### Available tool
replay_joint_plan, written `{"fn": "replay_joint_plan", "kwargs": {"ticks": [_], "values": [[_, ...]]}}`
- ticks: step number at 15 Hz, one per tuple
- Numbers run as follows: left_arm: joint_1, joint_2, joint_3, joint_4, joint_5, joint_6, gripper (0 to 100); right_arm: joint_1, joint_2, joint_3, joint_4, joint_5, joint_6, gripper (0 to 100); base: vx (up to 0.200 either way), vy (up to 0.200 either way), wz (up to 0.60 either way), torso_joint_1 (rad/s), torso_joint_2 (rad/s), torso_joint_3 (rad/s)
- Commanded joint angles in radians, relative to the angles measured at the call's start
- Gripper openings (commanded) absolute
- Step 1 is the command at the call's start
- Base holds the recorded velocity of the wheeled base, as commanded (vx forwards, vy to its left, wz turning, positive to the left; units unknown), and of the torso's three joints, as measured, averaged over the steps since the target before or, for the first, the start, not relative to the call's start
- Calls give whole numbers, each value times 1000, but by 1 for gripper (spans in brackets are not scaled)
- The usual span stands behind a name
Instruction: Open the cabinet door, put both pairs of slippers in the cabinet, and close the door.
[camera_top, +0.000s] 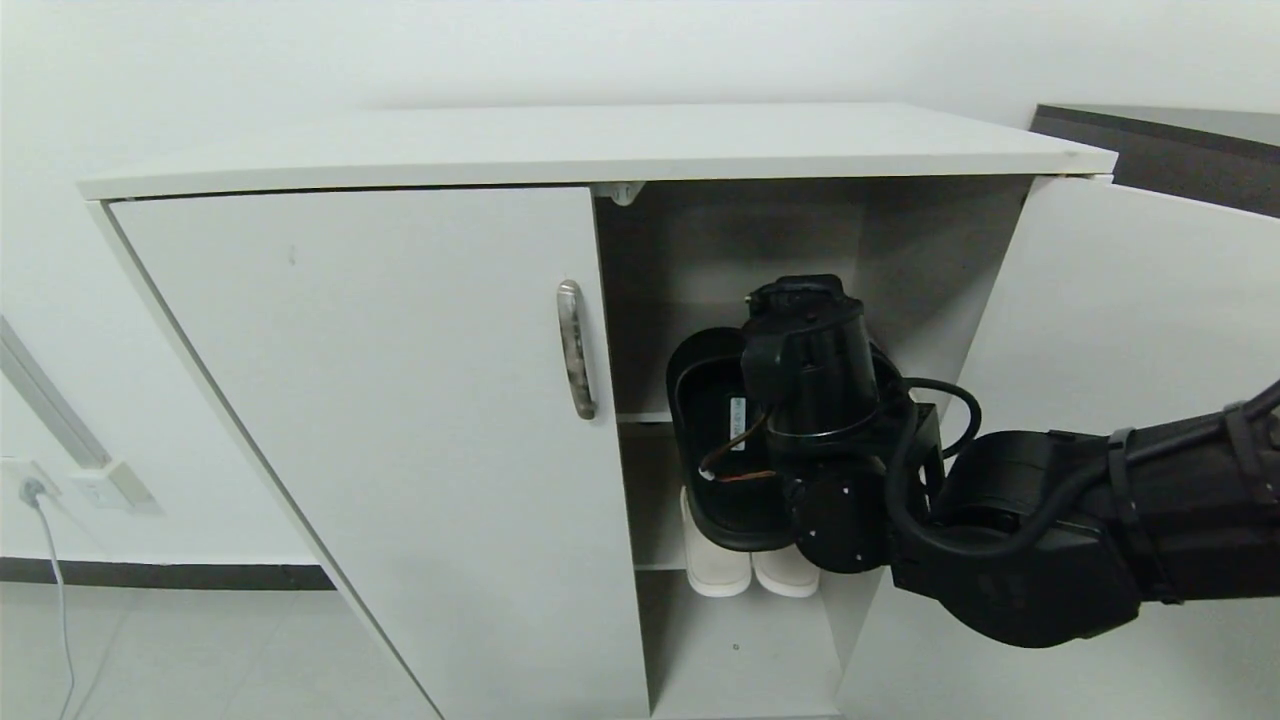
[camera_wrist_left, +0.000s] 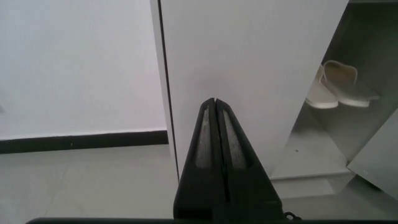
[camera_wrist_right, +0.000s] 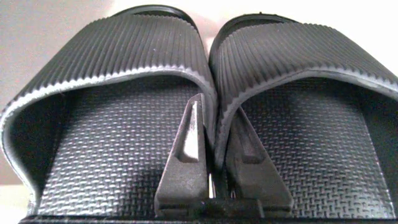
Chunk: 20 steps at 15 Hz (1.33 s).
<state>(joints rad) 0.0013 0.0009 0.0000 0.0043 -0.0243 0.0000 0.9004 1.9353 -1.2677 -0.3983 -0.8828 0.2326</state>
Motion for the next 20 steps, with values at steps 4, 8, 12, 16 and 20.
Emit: {"fn": "replay_joint_plan", "kwargs": {"ticks": [4,8,12,16,20], "values": [[0,-1,0,0,0,-3,0,-87,79,-73,-62,139,-90,0,0,0,0,0,0,0],[0,-1,0,0,12,-8,0,-149,182,-228,-36,146,-111,0,0,0,0,0,0,0],[0,-1,0,-1,21,-11,0,-166,214,-372,107,148,-110,0,0,0,0,0,0,0],[0,-1,0,-1,27,-15,0,-189,260,-455,130,146,-104,0,0,0,0,0,0,0],[0,-1,0,-1,27,-17,0,-190,286,-484,128,139,-104,0,0,0,0,0,0,0]]}}
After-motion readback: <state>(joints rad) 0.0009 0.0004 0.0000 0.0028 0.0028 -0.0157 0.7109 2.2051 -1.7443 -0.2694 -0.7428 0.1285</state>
